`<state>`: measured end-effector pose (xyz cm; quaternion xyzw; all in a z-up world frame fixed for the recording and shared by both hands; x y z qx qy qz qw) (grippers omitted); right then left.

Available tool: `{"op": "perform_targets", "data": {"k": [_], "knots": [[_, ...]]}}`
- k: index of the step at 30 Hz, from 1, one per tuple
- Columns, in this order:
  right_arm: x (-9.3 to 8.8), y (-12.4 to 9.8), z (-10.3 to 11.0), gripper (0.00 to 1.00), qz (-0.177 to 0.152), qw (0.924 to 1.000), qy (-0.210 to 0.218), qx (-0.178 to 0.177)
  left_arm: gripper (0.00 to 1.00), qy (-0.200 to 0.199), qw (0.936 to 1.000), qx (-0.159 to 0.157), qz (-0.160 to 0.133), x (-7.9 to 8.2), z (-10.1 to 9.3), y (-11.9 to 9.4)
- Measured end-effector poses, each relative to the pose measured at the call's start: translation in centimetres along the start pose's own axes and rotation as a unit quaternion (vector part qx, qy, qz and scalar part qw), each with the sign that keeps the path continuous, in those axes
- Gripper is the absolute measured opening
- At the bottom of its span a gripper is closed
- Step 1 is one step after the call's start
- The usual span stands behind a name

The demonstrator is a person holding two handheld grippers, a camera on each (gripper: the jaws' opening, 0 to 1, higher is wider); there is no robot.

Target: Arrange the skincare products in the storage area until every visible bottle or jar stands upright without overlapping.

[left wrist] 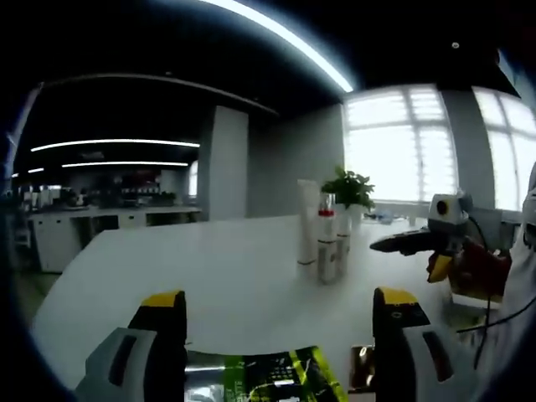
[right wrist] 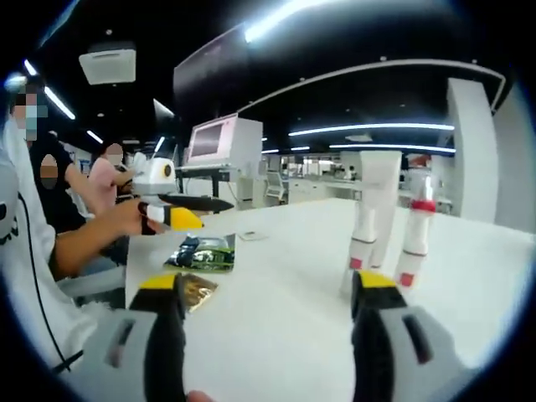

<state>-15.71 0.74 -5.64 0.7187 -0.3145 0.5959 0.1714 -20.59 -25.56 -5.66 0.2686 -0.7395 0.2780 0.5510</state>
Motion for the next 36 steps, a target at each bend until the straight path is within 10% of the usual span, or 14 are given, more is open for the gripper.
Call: {"op": "perform_targets", "data": {"k": [36], "knots": [[0.9, 9.4, 3.4, 0.68, 0.037, 0.9882, -0.012, 0.148, 0.93, -0.055, 0.9897, 0.131, 0.012, -3.6, 1.5, -8.2]]}}
Point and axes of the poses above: the point that each gripper's makers call its tool centre point, and the gripper's own axes: y roughly forward along the fingers, z roughly to its left, x roughly out of its top, the point moved 7 cm from there along -y, roughly backward along the fingers, and after that the axes turned 9 degrees about -y, right-handed, at the moved point
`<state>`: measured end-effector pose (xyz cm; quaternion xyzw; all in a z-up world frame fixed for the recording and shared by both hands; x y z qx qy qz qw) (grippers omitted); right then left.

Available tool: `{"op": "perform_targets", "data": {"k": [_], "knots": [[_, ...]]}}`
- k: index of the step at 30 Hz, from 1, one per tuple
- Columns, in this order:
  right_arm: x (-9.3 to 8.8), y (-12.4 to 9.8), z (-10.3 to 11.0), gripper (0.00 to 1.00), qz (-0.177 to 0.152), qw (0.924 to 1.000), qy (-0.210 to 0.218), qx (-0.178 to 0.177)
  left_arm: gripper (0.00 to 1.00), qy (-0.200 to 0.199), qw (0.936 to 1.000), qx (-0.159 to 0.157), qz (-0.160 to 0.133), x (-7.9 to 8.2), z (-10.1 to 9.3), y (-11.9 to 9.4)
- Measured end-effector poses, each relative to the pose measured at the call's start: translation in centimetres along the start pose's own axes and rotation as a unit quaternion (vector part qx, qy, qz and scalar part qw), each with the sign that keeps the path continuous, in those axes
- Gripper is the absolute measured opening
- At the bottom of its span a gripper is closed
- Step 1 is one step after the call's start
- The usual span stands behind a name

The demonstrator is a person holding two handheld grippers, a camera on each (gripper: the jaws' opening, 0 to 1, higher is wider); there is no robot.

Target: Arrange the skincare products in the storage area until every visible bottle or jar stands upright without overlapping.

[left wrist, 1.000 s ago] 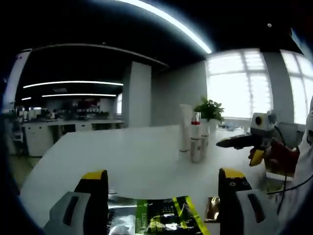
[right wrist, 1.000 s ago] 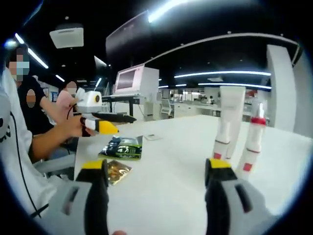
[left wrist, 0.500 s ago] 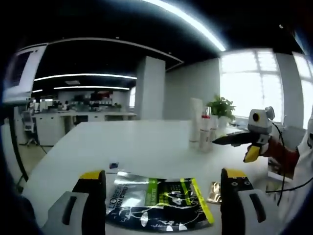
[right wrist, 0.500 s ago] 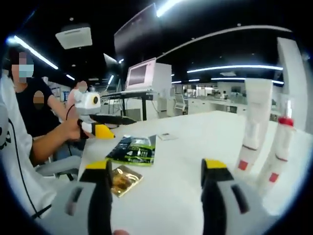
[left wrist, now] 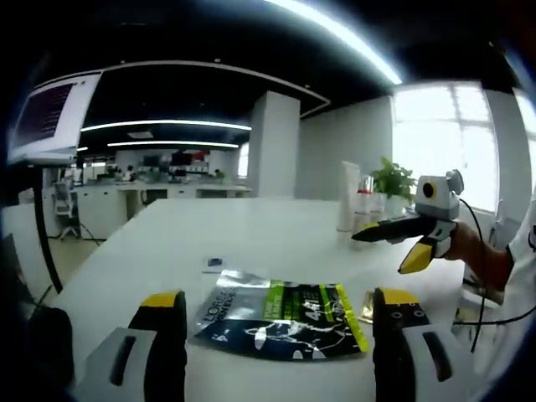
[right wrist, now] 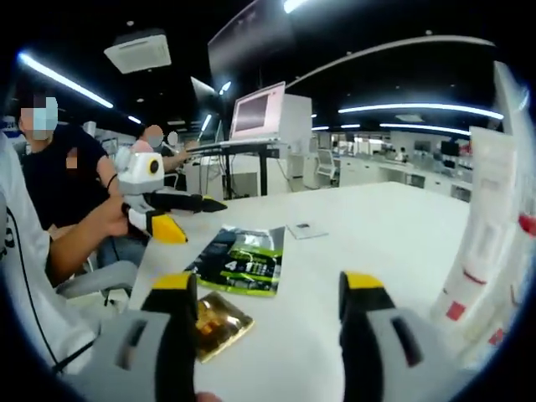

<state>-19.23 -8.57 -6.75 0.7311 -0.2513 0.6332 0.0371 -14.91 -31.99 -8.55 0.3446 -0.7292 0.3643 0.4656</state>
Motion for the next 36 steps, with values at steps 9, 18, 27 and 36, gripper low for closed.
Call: {"op": "perform_targets", "data": {"k": [9, 18, 27, 36], "knots": [[-0.6, 2.6, 0.4, 0.65, 0.024, 0.9993, -0.012, 0.027, 0.87, 0.027, 0.9987, 0.04, 0.015, -0.6, 0.3, -0.7], [-0.8, 4.6, 0.4, 0.63, 0.043, 0.9977, -0.019, 0.049, 0.87, 0.014, 0.9981, 0.05, 0.034, -1.4, 0.3, -0.5], [-1.4, 6.2, 0.3, 0.62, 0.065, 0.9946, -0.017, 0.079, 0.87, 0.011, 0.9968, 0.066, 0.043, -2.0, 0.0, -0.9], [-1.7, 7.1, 1.1, 0.6, 0.071, 0.9928, -0.015, 0.096, 0.86, 0.022, 0.995, 0.084, 0.05, -2.4, 0.2, -0.8]]}}
Point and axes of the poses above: the point that each gripper's makers call its tool centre point, and the gripper's own axes: y roughly forward along the fingers, z roughly to its left, x roughly out of its top, the point moved 7 cm from there along -y, roughly backward along the fingers, and after that the axes turned 9 degrees about -y, right-handed, at the moved point
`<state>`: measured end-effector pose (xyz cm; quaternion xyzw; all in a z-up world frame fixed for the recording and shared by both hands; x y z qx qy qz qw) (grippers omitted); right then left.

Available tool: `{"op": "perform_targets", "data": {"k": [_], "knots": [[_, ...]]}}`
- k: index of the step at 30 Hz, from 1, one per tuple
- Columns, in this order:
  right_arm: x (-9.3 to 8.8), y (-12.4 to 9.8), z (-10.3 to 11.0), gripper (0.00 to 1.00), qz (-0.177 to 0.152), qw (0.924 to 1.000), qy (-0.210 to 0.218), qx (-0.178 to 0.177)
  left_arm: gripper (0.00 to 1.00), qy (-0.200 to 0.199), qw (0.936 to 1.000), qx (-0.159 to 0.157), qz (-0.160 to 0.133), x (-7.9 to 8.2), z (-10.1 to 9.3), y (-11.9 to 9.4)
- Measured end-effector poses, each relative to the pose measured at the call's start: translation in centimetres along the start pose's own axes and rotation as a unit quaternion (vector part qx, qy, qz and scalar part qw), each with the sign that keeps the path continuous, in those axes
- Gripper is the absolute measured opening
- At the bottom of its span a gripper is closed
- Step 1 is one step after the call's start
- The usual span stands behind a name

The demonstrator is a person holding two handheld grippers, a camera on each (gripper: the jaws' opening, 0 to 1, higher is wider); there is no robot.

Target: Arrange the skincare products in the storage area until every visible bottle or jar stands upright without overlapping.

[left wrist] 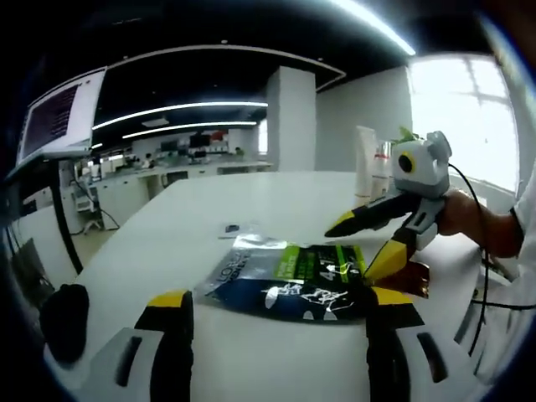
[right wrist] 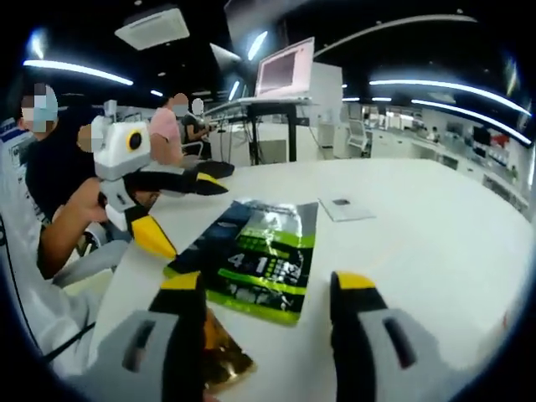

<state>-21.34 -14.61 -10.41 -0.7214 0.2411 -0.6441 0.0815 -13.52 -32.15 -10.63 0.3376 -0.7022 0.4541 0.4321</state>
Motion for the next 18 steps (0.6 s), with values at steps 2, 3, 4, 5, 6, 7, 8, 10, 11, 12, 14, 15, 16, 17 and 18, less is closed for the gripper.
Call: {"op": "perform_targets", "data": {"k": [2, 3, 4, 5, 6, 7, 8, 10, 11, 12, 14, 15, 16, 17, 18], "knots": [[0.18, 0.15, 0.4, 0.6, 0.0, 1.0, -0.005, 0.002, 0.86, 0.002, 1.0, -0.001, -0.001, 0.03, -0.05, 0.02], [0.29, 0.23, 0.46, 0.59, 0.0, 1.0, -0.009, 0.002, 0.86, 0.002, 1.0, -0.002, -0.002, 0.07, -0.08, 0.04], [0.32, 0.34, 0.55, 0.59, 0.004, 0.9999, -0.015, 0.004, 0.86, 0.003, 1.0, -0.002, -0.003, 0.11, -0.07, 0.06], [0.23, 0.4, 0.62, 0.58, 0.013, 0.9997, -0.02, 0.003, 0.86, 0.003, 1.0, -0.002, -0.002, 0.1, -0.05, 0.11], [0.29, 0.4, 0.57, 0.58, 0.011, 0.9998, -0.016, 0.003, 0.86, 0.004, 1.0, -0.002, -0.002, 0.05, -0.07, 0.12], [0.31, 0.44, 0.53, 0.58, 0.012, 0.9998, -0.014, 0.003, 0.86, 0.005, 1.0, -0.002, 0.0, -0.02, -0.06, 0.14], [0.27, 0.46, 0.56, 0.58, 0.014, 0.9998, -0.014, 0.003, 0.86, 0.006, 1.0, -0.001, 0.0, -0.1, -0.02, 0.18], [0.2, 0.44, 0.57, 0.58, 0.017, 0.9998, -0.013, 0.002, 0.85, 0.006, 1.0, -0.001, 0.001, -0.28, 0.08, 0.18], [0.12, 0.47, 0.39, 0.57, 0.019, 0.9998, -0.006, 0.005, 0.85, 0.003, 1.0, -0.002, 0.001, -0.37, 0.1, 0.19], [0.16, 0.46, 0.32, 0.57, 0.017, 0.9998, -0.007, 0.004, 0.85, 0.0, 1.0, -0.004, 0.004, -0.45, 0.17, 0.19], [0.16, 0.47, 0.34, 0.57, 0.018, 0.9998, -0.009, 0.005, 0.85, -0.002, 1.0, -0.006, 0.005, -0.54, 0.22, 0.16], [0.2, 0.52, 0.36, 0.57, 0.02, 0.9997, -0.01, 0.005, 0.85, -0.004, 1.0, -0.007, 0.005, -0.51, 0.34, 0.18], [0.21, 0.52, 0.4, 0.56, 0.02, 0.9997, -0.011, 0.007, 0.84, -0.008, 0.9999, -0.008, 0.004, -0.46, 0.41, 0.22], [0.17, 0.5, 0.5, 0.55, 0.02, 0.9997, -0.012, 0.007, 0.84, -0.01, 0.9999, -0.009, 0.003, -0.42, 0.43, 0.29], [0.19, 0.48, 0.63, 0.54, 0.018, 0.9997, -0.014, 0.01, 0.84, -0.013, 0.9998, -0.013, 0.002, -0.41, 0.46, 0.4]]}}
Point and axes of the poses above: the point that each gripper's makers call its tool centre point, and the gripper's own axes: y roughly forward along the fingers, z roughly to its left, x roughly out of its top, the point moved 7 cm from there along -y, roughly backward along the fingers, and after that the axes turned 9 degrees about -y, right-handed, at the moved point
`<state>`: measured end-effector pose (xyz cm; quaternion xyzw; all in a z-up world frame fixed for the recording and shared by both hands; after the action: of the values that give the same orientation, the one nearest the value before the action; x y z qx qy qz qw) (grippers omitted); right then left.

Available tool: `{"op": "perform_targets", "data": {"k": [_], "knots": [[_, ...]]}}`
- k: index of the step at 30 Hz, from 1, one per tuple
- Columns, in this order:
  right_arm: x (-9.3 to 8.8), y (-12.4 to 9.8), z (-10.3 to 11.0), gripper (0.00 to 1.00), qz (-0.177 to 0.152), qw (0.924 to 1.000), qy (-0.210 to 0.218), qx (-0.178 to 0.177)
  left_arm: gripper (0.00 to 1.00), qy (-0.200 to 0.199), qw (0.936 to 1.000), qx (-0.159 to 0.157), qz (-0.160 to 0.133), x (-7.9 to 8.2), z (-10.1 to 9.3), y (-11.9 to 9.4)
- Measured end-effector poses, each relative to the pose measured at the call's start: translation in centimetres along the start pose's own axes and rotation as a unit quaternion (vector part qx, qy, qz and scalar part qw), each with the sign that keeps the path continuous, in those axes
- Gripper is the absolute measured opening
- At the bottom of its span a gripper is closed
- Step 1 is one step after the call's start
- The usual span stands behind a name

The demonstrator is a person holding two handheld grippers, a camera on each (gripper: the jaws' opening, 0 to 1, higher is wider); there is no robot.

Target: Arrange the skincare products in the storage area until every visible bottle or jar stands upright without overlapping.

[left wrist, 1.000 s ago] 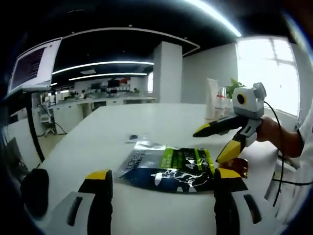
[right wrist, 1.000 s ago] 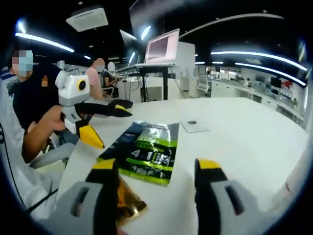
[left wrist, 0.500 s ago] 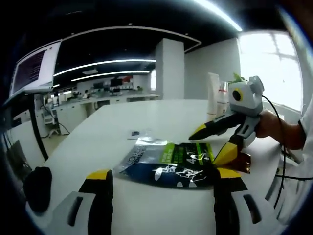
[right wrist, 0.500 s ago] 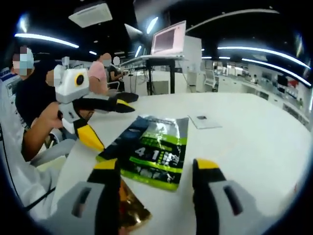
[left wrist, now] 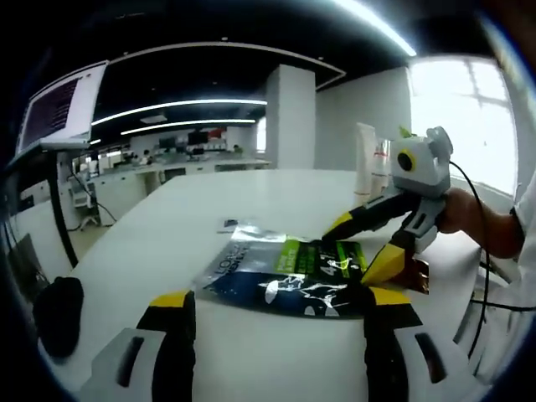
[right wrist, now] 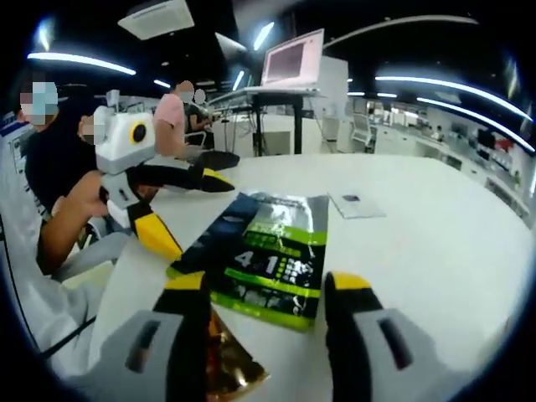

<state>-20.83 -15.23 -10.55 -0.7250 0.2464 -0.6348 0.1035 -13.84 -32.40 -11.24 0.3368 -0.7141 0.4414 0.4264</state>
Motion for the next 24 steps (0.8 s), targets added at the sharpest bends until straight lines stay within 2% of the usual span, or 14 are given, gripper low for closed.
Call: {"op": "perform_targets", "data": {"k": [2, 7, 9, 14, 19, 22, 24], "knots": [[-0.1, 0.0, -0.5, 0.54, -0.004, 1.0, -0.002, 0.0, 0.83, -0.011, 0.9999, -0.006, 0.001, -0.1, 0.0, 0.3], [-0.2, 0.1, -0.3, 0.54, -0.016, 0.9999, -0.005, -0.001, 0.8, -0.02, 0.9997, -0.012, 0.006, -0.2, -0.2, 0.5], [-0.1, 0.1, -0.2, 0.54, -0.018, 0.9998, -0.008, 0.0, 0.75, -0.034, 0.9992, -0.019, 0.006, -0.1, -0.2, 0.5], [-0.3, 0.0, -0.1, 0.53, -0.022, 0.9997, -0.01, 0.001, 0.74, -0.044, 0.9988, -0.023, 0.004, 0.0, -0.2, 1.0], [-0.2, 0.0, -0.1, 0.53, -0.027, 0.9996, -0.013, -0.001, 0.67, -0.07, 0.9971, -0.028, 0.001, 0.3, -0.2, 1.4], [-0.3, 0.0, -0.1, 0.53, -0.031, 0.9994, -0.013, -0.002, 0.54, -0.085, 0.996, -0.028, 0.001, 0.3, -0.2, 1.5], [-0.3, 0.0, -0.2, 0.53, -0.03, 0.9995, -0.011, 0.0, 0.51, -0.088, 0.9956, -0.031, 0.003, 0.2, -0.2, 1.6]]}}
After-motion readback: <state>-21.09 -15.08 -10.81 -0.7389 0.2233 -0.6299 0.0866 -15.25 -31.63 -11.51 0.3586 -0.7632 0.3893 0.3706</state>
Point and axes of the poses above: the point that each gripper's makers call its tool centre point, and the gripper's own axes: y roughly forward along the fingers, z roughly to its left, x roughly out of its top, the point moved 7 cm from there along -y, roughly backward along the fingers, and after that the axes turned 9 degrees about -y, right-handed, at the moved point
